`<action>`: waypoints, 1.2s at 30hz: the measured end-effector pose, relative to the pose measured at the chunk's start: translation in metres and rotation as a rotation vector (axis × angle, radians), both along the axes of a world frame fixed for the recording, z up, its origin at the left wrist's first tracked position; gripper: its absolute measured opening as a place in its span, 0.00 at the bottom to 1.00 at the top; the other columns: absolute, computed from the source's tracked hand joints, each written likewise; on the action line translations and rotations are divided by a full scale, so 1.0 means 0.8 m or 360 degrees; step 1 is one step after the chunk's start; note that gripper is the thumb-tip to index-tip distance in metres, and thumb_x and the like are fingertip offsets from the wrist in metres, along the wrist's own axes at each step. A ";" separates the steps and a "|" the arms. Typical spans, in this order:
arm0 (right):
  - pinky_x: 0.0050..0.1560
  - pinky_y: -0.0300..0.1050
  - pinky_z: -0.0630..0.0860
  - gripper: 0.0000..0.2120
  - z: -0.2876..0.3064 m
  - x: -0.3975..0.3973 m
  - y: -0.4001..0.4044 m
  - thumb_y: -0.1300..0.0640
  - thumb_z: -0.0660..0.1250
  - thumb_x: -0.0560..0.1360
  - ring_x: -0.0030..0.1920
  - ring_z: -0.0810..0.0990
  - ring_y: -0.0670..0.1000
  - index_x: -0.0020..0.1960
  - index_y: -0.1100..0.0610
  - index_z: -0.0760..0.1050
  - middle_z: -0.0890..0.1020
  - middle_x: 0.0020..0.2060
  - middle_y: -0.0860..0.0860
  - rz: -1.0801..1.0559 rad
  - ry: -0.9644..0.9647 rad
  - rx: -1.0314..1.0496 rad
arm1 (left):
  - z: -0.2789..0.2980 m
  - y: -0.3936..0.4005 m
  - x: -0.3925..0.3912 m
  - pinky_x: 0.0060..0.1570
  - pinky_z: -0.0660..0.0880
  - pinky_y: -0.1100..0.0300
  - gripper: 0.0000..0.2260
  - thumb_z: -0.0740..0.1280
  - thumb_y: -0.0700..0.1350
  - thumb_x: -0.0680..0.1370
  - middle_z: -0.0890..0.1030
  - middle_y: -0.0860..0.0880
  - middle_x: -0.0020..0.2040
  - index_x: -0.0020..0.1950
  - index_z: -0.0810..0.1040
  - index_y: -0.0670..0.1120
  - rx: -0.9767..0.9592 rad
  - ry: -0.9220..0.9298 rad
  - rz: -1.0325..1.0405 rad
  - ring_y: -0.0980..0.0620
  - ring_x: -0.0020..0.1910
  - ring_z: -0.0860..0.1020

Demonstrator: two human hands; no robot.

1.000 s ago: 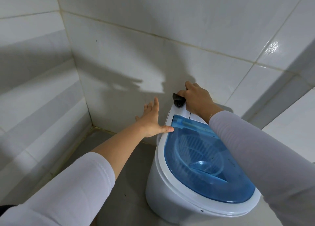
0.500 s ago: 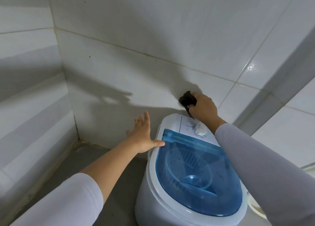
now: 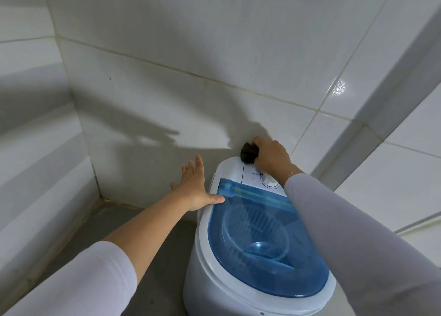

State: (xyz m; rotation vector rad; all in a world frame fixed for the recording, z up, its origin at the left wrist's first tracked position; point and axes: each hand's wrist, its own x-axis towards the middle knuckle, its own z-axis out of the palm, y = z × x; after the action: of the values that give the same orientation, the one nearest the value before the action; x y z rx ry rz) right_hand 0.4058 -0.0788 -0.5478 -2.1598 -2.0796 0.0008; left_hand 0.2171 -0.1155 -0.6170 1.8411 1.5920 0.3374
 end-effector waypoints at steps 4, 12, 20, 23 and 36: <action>0.45 0.46 0.70 0.17 -0.004 -0.002 -0.001 0.65 0.62 0.72 0.52 0.78 0.62 0.61 0.57 0.71 0.80 0.53 0.60 0.0036 -0.0015 0.0001 | -0.003 0.001 -0.001 0.73 0.50 0.35 0.56 0.73 0.58 0.69 0.38 0.47 0.79 0.75 0.29 0.48 0.0001 0.0001 0.0010 0.46 0.78 0.39; 0.46 0.45 0.68 0.22 -0.006 0.003 -0.025 0.69 0.60 0.70 0.54 0.77 0.60 0.62 0.55 0.71 0.80 0.55 0.58 0.0266 0.0034 -0.0090 | -0.004 -0.002 -0.001 0.72 0.51 0.35 0.56 0.73 0.58 0.69 0.39 0.46 0.79 0.75 0.29 0.48 0.0023 -0.0001 0.0037 0.46 0.78 0.39; 0.46 0.49 0.72 0.22 -0.013 0.004 -0.049 0.71 0.59 0.70 0.52 0.76 0.59 0.61 0.56 0.73 0.80 0.52 0.59 0.0458 -0.0158 -0.0110 | -0.001 -0.009 -0.001 0.72 0.51 0.34 0.56 0.72 0.59 0.69 0.40 0.46 0.79 0.75 0.30 0.48 0.0041 0.0009 0.0094 0.46 0.78 0.40; 0.49 0.50 0.72 0.19 -0.017 0.001 -0.060 0.69 0.61 0.70 0.54 0.75 0.59 0.59 0.58 0.73 0.80 0.52 0.58 0.0520 -0.0269 -0.0113 | 0.000 -0.013 0.000 0.72 0.49 0.34 0.55 0.72 0.59 0.69 0.40 0.46 0.79 0.76 0.31 0.48 0.0057 0.0018 0.0115 0.45 0.78 0.40; 0.52 0.43 0.71 0.24 0.051 0.056 -0.048 0.71 0.58 0.70 0.55 0.78 0.58 0.61 0.51 0.74 0.82 0.56 0.55 0.0442 0.0040 0.0003 | 0.036 -0.002 0.027 0.71 0.51 0.33 0.55 0.70 0.62 0.70 0.43 0.45 0.79 0.75 0.29 0.49 0.0049 0.0146 0.0048 0.44 0.78 0.43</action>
State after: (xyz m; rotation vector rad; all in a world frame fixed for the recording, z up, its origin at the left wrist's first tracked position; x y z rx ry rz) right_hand 0.4508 -0.1175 -0.5070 -1.8413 -2.3436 0.0551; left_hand 0.2386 -0.1175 -0.5883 1.8819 1.6868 0.2962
